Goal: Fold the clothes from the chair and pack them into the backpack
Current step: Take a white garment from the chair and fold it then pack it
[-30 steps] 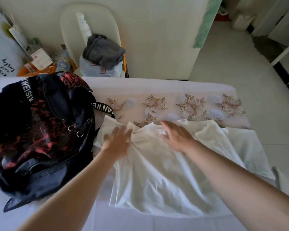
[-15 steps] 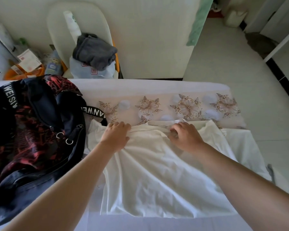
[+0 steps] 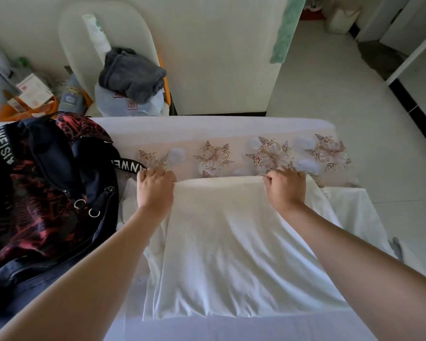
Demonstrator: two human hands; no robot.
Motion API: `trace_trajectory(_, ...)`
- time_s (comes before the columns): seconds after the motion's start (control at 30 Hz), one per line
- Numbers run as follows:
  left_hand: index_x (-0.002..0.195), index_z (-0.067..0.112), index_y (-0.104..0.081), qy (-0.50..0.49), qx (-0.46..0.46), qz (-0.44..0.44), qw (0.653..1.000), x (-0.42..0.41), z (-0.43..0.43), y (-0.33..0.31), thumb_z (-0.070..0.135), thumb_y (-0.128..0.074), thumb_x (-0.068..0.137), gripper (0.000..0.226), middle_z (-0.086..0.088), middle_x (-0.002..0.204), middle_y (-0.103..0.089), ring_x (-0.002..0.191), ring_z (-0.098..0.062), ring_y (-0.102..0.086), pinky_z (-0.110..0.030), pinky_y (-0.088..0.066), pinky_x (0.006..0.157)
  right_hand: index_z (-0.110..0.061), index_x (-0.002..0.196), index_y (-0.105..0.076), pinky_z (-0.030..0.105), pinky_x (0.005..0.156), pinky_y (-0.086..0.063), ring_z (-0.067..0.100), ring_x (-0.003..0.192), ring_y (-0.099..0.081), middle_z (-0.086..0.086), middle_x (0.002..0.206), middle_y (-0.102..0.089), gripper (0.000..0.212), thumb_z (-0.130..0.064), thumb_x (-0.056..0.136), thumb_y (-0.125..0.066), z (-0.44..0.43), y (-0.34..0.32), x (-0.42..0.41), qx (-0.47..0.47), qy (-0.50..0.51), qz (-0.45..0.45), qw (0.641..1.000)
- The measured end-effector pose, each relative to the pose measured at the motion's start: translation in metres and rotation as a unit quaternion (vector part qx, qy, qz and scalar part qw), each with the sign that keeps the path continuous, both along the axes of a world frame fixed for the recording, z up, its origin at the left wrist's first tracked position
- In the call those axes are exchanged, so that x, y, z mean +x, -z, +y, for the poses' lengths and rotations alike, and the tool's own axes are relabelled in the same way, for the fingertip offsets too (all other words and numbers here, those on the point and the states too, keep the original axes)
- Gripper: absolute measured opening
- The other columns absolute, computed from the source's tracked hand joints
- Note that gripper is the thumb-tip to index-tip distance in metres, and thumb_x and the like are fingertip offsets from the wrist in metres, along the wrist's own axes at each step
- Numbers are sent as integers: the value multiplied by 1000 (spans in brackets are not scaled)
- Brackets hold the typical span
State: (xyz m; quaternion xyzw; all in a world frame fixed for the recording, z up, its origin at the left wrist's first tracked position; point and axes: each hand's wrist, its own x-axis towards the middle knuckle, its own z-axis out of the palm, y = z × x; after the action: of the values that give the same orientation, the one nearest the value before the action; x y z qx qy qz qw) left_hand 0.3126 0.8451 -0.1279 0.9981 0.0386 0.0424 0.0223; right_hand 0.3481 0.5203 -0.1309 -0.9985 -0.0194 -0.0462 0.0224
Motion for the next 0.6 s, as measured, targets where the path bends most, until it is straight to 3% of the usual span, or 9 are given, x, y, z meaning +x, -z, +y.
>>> trace_trajectory(0.03,95,25,-68,3,10,28,1000,-2,-2,6,11,-63,83,19,-1,104,-65,108,-28,-52,-39,-29,95,-13,88,-74,39,73,-39,34,84,-60,10,88,-66,10,-22,84,-74,3,-1,1,-23,8,5,1000)
trace_trajectory(0.1,108,24,-64,-12,3,61,998,-6,-4,15,7,-57,83,31,-3,115,-61,116,-28,-47,-39,-31,97,-16,109,-67,42,79,-44,35,95,-58,12,108,-62,28,-17,82,-73,9,-2,-5,-29,-36,-8,999)
trace_trajectory(0.17,117,21,-60,-37,-39,38,998,-13,-4,15,1,-58,78,44,-5,121,-56,117,-30,-45,-43,-35,97,-19,118,-63,43,82,-45,33,100,-55,10,120,-58,38,-14,81,-66,20,-2,-21,3,-169,-32,985)
trace_trajectory(0.23,122,18,-58,-47,-74,-6,996,-26,-5,10,-2,-62,72,53,-8,123,-54,114,-33,-45,-46,-38,94,-21,124,-60,43,87,-46,31,107,-54,10,129,-56,40,-23,85,-57,31,7,-46,-3,-269,3,963)
trace_trajectory(0.37,104,11,-57,-48,-155,-51,985,-79,-6,-1,-5,-62,75,33,-10,102,-55,95,-33,-50,-44,-42,78,-18,140,-53,53,102,-46,37,132,-50,17,149,-47,57,-37,90,-35,47,29,-85,-7,-186,135,973)
trace_trajectory(0.5,83,13,-46,-104,-246,-21,964,-151,2,6,6,-55,88,13,-6,75,-54,67,-33,-54,-31,-31,56,-15,150,-39,53,114,-34,37,143,-35,18,158,-31,60,-33,94,-26,65,16,-124,24,-176,118,977)
trace_trajectory(0.6,83,16,-51,-164,-232,39,958,-196,-1,8,27,-58,89,14,0,70,-53,69,-32,-60,-30,-39,56,-17,148,-41,50,115,-35,35,143,-37,15,159,-31,57,-34,95,-28,82,11,-168,45,-228,131,964)
